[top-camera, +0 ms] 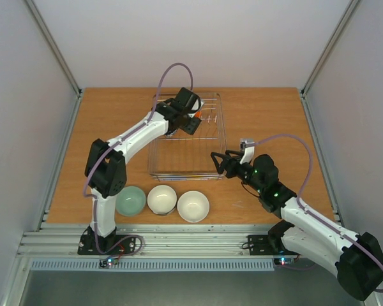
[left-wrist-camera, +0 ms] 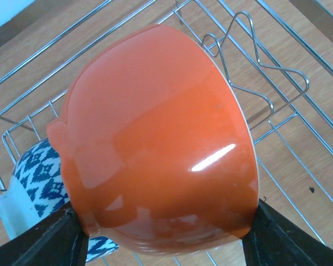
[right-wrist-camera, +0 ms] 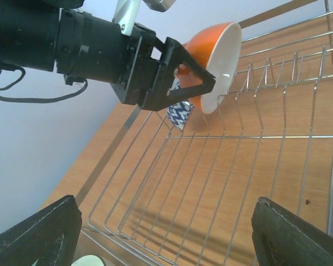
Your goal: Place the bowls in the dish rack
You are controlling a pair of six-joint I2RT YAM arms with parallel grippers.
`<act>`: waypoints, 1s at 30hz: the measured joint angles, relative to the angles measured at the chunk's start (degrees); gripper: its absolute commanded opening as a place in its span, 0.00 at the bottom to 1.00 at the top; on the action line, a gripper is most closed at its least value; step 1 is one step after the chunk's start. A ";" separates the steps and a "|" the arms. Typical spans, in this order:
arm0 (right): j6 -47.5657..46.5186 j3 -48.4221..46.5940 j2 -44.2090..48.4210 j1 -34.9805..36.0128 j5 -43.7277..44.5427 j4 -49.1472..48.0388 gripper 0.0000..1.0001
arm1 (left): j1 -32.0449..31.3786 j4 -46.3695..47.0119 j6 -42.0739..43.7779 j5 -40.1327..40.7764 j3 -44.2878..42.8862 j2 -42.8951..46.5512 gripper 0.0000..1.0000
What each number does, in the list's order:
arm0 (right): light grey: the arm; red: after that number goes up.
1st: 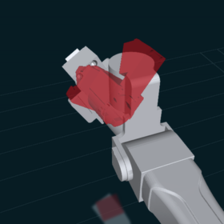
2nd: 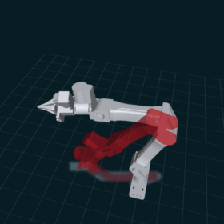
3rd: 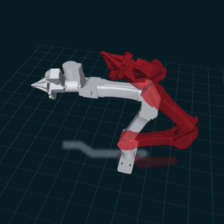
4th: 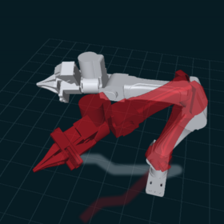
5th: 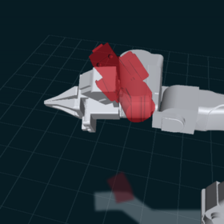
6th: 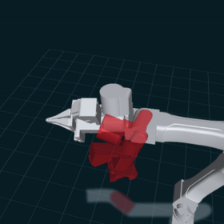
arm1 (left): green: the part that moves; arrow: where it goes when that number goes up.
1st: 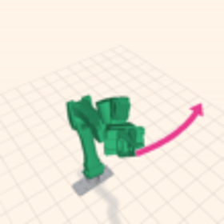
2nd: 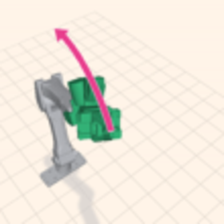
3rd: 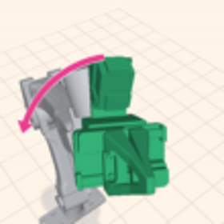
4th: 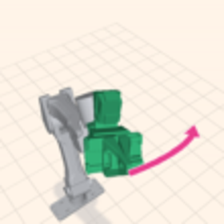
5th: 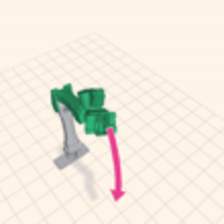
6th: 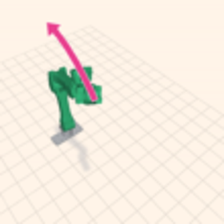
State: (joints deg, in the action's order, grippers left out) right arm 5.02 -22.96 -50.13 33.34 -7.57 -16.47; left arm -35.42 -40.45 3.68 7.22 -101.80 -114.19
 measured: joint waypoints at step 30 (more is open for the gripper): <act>-0.09 3.32 -1.27 1.77 0.61 -1.07 0.83 | -3.32 4.98 -0.83 14.21 -1.66 -4.83 0.00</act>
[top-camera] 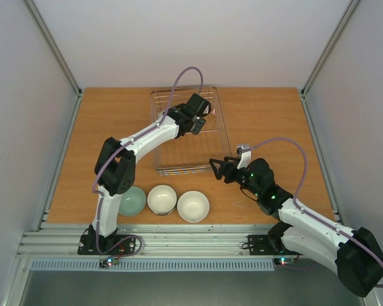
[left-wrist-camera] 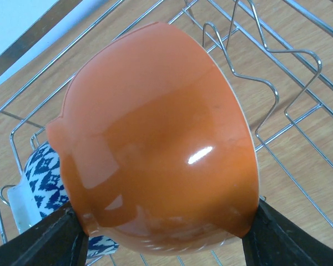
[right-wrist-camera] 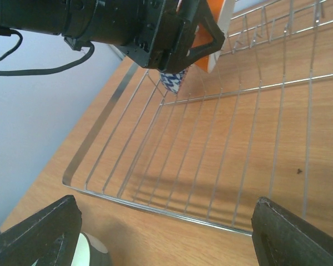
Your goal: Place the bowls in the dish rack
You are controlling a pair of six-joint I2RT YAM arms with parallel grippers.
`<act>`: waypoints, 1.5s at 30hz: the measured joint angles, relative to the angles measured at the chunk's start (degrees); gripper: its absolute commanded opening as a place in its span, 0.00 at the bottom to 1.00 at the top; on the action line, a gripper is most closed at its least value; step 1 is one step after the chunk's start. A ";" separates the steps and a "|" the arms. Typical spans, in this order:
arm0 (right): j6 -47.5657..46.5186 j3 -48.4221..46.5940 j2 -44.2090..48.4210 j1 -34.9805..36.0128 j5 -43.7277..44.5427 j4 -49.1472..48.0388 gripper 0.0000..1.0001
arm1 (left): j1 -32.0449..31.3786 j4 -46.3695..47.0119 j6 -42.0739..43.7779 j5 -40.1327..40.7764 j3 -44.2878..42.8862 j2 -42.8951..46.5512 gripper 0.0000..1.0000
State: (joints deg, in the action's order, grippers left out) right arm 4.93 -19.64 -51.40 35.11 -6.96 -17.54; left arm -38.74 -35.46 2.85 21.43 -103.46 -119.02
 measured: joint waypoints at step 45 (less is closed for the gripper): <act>1.60 2.97 -5.97 2.67 0.98 -6.51 0.83 | 0.74 3.96 3.15 18.58 -2.69 -7.48 0.00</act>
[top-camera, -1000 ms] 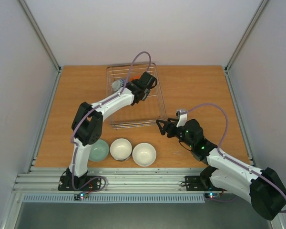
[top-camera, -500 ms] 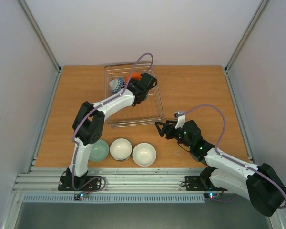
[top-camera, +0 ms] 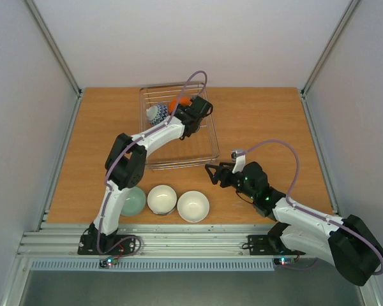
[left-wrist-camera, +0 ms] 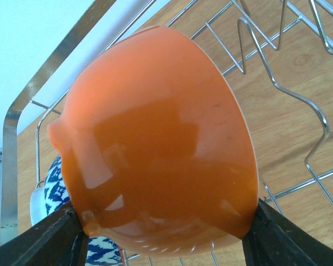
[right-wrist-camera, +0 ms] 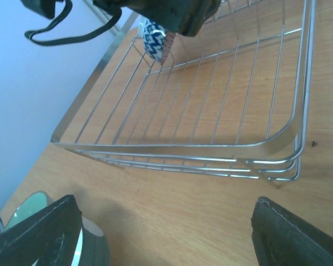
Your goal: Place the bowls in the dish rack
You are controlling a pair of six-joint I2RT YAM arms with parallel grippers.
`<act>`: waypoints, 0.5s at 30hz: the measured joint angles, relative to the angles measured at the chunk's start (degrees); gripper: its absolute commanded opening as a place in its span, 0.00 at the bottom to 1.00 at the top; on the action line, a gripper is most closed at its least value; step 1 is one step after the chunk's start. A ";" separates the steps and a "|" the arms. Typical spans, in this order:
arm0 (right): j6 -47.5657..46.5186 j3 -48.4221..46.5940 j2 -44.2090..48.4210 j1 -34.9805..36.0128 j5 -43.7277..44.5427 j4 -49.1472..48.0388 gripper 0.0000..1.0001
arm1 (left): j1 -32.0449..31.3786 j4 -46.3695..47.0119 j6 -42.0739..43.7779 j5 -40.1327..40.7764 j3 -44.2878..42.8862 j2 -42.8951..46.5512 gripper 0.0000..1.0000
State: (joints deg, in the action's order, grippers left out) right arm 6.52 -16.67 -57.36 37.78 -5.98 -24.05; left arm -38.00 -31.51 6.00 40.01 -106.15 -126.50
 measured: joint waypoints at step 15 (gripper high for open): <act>0.02 1.25 0.04 1.46 0.09 -0.31 0.83 | 0.63 -4.42 -0.39 -1.20 -4.81 -2.40 0.70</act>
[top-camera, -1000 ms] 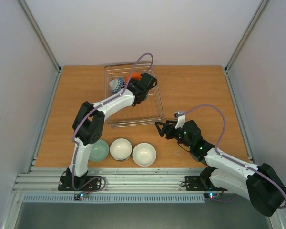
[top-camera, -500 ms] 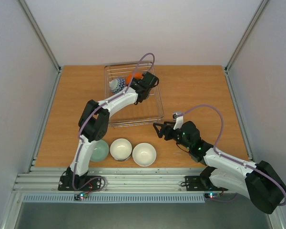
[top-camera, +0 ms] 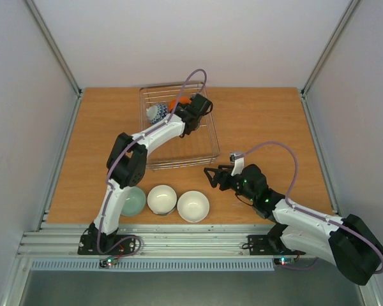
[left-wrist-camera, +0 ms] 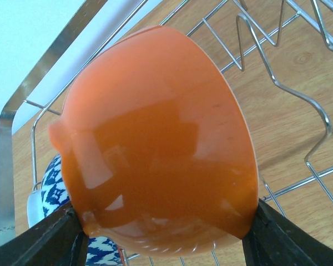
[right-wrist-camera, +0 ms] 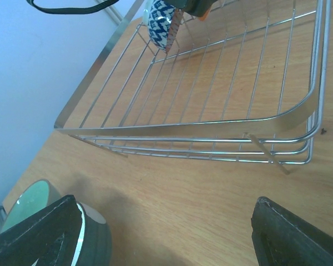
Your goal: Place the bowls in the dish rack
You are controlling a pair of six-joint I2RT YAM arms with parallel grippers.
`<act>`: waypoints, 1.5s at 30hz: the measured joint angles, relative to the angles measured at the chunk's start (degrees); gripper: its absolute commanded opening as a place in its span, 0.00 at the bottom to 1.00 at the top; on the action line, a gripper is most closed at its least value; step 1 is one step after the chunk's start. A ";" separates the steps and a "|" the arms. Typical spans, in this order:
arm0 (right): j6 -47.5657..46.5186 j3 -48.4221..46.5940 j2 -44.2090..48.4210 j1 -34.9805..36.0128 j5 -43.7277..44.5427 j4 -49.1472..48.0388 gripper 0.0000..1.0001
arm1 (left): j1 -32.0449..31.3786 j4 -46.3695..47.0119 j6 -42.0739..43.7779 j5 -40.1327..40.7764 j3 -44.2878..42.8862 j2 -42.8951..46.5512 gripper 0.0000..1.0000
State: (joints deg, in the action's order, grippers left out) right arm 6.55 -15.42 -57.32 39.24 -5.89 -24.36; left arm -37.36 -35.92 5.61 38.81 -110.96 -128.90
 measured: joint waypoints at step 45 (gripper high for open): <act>2.78 -23.10 4.20 18.23 18.64 58.73 0.67 | 7.34 9.42 -3.32 -53.02 30.97 30.71 0.93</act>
State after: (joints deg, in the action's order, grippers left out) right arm 9.32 -38.52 -53.12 57.47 12.75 34.37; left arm -30.02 -26.50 2.28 -14.22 -79.99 -98.19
